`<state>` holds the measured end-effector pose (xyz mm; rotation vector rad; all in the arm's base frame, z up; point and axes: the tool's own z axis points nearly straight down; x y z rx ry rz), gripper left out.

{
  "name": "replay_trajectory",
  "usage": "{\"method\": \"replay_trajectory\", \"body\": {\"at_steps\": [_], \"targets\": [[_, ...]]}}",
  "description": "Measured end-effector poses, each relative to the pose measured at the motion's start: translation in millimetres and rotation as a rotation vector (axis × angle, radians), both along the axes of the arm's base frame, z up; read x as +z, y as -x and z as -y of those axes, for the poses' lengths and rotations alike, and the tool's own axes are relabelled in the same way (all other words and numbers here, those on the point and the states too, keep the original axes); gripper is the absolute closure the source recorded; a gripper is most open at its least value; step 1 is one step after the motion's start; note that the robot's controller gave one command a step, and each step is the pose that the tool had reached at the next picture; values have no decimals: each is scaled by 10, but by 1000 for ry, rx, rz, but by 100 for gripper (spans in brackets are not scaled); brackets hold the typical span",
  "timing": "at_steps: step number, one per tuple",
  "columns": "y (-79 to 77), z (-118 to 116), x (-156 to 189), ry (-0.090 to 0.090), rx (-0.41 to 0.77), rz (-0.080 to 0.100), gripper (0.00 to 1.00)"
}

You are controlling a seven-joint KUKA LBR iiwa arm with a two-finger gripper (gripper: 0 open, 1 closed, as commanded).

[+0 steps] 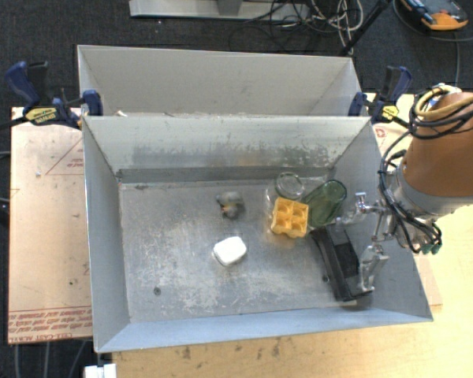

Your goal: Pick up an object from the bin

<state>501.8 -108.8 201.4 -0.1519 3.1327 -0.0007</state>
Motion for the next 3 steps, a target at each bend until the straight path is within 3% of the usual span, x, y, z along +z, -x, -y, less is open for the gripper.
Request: {"method": "replay_trajectory", "body": {"at_steps": [1,2,3], "targets": [[15,-259,-650,1,131,0,0],[-394,-381,-851,-2,101,-7,0],[-483,-201,-631,-3,200,-12,0]]}}
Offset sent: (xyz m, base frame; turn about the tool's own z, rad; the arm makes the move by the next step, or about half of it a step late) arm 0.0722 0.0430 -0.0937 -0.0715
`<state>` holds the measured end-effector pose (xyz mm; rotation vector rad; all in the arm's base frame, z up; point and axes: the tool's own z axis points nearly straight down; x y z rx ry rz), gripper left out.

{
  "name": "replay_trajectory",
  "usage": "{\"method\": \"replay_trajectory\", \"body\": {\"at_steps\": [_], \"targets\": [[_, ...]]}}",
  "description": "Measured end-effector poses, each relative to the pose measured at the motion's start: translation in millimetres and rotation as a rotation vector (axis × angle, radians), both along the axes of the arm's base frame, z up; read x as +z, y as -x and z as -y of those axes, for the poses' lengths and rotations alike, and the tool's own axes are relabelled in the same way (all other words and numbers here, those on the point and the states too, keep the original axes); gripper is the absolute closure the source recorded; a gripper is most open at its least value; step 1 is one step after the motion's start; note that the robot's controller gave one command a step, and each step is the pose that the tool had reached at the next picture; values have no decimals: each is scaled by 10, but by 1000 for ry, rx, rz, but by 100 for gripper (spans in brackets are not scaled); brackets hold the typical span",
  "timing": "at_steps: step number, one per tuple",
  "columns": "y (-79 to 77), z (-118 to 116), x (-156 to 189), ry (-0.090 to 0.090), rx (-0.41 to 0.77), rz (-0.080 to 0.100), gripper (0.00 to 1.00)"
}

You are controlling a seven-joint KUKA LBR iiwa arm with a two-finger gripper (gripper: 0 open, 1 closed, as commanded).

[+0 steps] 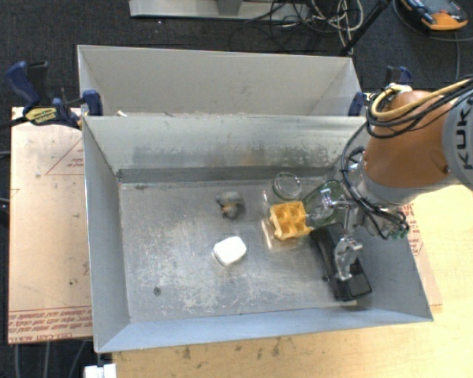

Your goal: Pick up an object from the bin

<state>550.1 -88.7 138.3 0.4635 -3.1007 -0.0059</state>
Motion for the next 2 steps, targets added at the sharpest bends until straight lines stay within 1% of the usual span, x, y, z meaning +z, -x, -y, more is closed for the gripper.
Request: {"method": "replay_trajectory", "body": {"at_steps": [1,2], "targets": [[-405,166,268,1,353,9,0],[-1044,223,-457,6,198,47,100]]}}
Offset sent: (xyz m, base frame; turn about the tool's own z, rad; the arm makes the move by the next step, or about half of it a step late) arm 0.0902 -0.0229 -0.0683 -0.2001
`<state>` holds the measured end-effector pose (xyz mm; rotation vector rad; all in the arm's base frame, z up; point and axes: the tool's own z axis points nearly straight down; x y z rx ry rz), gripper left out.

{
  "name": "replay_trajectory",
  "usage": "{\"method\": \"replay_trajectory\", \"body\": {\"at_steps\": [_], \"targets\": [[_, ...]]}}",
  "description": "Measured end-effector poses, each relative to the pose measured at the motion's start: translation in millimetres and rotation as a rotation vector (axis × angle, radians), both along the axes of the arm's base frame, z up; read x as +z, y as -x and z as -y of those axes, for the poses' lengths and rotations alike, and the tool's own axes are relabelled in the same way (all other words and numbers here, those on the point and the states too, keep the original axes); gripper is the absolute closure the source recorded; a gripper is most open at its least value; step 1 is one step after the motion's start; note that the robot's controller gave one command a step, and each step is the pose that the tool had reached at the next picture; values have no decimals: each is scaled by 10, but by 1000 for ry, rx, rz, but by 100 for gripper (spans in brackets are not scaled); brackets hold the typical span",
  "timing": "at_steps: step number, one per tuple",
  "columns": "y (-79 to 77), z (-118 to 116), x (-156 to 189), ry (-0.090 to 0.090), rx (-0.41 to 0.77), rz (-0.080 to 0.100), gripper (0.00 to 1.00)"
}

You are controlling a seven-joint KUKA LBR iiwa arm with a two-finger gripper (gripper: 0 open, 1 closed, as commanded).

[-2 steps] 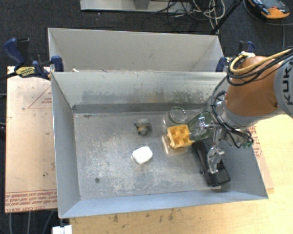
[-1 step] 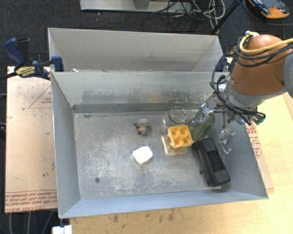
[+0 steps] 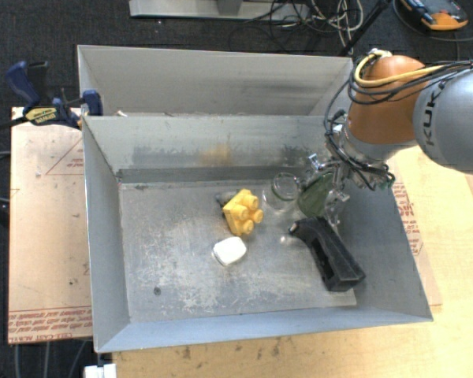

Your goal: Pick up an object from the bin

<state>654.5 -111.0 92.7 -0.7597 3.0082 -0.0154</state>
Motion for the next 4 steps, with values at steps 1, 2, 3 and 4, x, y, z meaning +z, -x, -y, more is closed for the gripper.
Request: {"method": "replay_trajectory", "body": {"at_steps": [1,2,3,4], "targets": [[0,0,-1,0,0,0,100],[73,-3,13,1,0,-2,100],[73,-3,13,0,0,-2,100],[73,-2,13,0,-1,-2,100]]}}
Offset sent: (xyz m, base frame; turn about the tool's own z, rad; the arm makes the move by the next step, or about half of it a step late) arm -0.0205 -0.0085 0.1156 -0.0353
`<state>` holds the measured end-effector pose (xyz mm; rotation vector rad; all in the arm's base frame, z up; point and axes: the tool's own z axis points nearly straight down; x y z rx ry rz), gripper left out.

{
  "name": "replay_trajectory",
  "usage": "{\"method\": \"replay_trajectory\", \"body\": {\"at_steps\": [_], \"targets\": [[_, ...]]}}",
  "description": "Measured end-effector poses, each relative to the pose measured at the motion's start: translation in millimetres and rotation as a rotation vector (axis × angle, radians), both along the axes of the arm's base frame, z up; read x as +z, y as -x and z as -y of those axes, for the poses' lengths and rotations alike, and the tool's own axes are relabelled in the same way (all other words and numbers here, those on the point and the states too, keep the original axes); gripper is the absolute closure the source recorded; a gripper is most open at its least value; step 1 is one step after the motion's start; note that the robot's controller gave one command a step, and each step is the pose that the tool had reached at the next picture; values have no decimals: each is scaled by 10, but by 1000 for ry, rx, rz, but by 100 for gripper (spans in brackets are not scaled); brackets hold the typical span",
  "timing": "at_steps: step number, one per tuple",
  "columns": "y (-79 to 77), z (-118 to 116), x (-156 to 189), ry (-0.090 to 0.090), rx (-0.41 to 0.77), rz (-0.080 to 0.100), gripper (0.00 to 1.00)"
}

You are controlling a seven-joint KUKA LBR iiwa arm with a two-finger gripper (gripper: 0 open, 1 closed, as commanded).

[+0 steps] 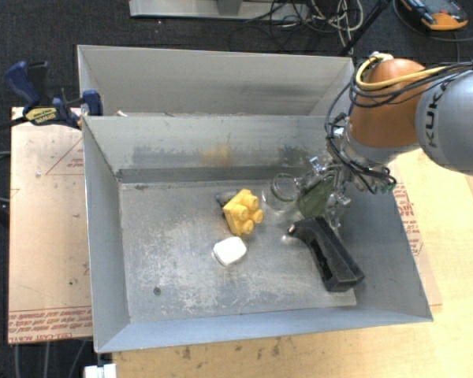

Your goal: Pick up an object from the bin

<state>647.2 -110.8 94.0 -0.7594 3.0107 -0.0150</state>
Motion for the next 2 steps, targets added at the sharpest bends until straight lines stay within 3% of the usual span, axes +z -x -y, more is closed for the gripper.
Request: {"method": "replay_trajectory", "body": {"at_steps": [2], "targets": [[0,0,0,0,0,0,100]]}}
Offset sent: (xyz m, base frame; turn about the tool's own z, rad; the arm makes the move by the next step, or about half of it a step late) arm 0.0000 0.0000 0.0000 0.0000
